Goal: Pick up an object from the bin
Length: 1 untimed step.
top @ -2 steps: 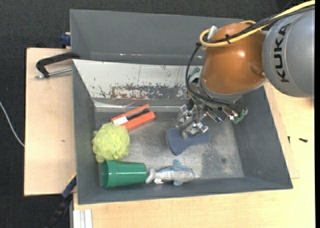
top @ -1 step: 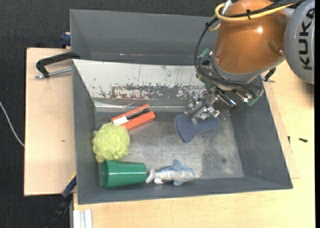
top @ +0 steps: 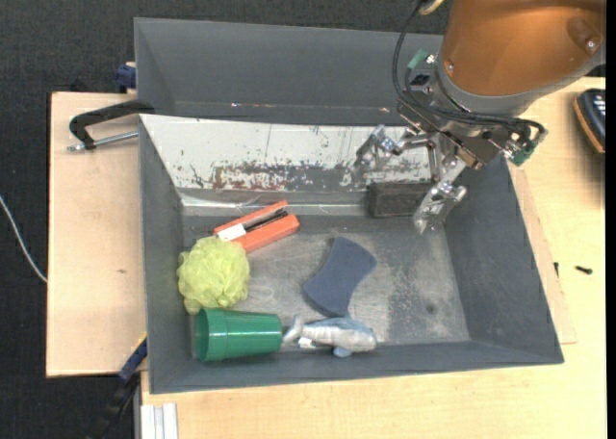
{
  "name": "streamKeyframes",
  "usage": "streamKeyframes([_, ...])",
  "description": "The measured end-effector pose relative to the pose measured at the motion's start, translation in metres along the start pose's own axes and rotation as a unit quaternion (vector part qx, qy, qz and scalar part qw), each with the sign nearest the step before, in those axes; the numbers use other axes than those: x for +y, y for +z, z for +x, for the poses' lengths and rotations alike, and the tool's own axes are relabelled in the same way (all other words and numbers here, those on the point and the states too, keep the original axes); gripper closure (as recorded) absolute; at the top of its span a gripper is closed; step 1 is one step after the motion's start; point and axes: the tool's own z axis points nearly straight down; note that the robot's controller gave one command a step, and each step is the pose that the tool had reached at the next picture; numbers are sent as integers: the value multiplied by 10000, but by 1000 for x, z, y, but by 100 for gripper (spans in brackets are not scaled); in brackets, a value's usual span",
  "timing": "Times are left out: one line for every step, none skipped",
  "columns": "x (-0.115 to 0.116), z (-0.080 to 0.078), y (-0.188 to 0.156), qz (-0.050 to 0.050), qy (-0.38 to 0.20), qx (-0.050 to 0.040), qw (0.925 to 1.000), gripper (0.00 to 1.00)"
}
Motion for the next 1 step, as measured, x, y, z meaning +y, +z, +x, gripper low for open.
streamKeyframes([0,1,5,-37,7,34,10000,0])
